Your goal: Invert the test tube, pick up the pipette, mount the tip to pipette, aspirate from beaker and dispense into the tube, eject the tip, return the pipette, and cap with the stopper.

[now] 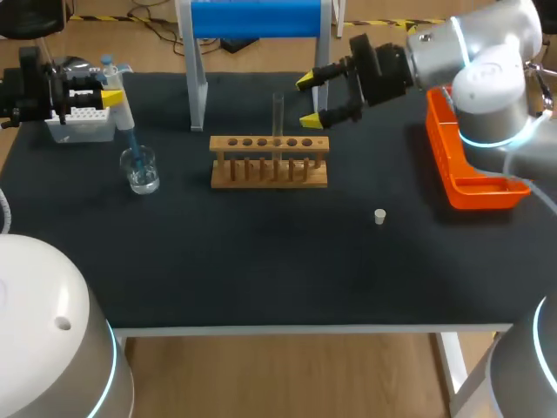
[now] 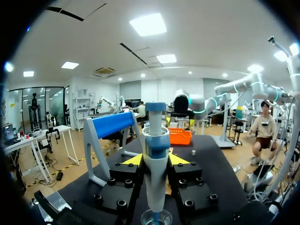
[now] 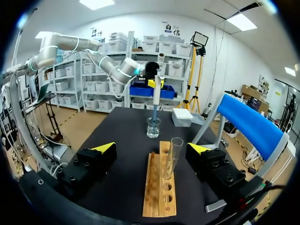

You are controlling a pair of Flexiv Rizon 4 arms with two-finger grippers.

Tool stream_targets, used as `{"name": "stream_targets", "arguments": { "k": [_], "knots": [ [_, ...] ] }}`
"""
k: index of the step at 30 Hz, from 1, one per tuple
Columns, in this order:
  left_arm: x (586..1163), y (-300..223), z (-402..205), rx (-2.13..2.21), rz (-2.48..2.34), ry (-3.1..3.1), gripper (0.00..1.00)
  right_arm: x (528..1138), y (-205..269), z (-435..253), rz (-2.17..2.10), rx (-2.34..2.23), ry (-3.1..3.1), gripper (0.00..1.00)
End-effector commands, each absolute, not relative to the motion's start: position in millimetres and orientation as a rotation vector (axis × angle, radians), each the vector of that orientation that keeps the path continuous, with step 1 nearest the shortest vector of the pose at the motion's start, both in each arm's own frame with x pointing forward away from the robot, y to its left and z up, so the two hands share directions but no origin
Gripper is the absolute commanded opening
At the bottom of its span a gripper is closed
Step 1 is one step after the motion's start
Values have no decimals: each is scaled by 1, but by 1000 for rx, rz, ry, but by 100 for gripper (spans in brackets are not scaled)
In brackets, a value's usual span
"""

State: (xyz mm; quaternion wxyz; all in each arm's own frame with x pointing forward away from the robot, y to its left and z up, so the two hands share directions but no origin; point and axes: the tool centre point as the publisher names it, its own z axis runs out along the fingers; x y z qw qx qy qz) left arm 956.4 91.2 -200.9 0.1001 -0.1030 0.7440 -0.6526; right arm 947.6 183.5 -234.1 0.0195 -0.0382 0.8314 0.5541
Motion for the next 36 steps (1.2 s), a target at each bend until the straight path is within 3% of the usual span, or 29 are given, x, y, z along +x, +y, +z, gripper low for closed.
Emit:
{"name": "stream_targets", "arguments": {
  "k": [1, 36],
  "knots": [
    [957, 93, -200, -301, -1932, 2203, 0, 957, 189, -243, 1717, -136, 2594, 100],
    [957, 93, -200, -301, -1932, 2203, 0, 989, 221, -289, 1424, -330, 2812, 100]
  ]
}}
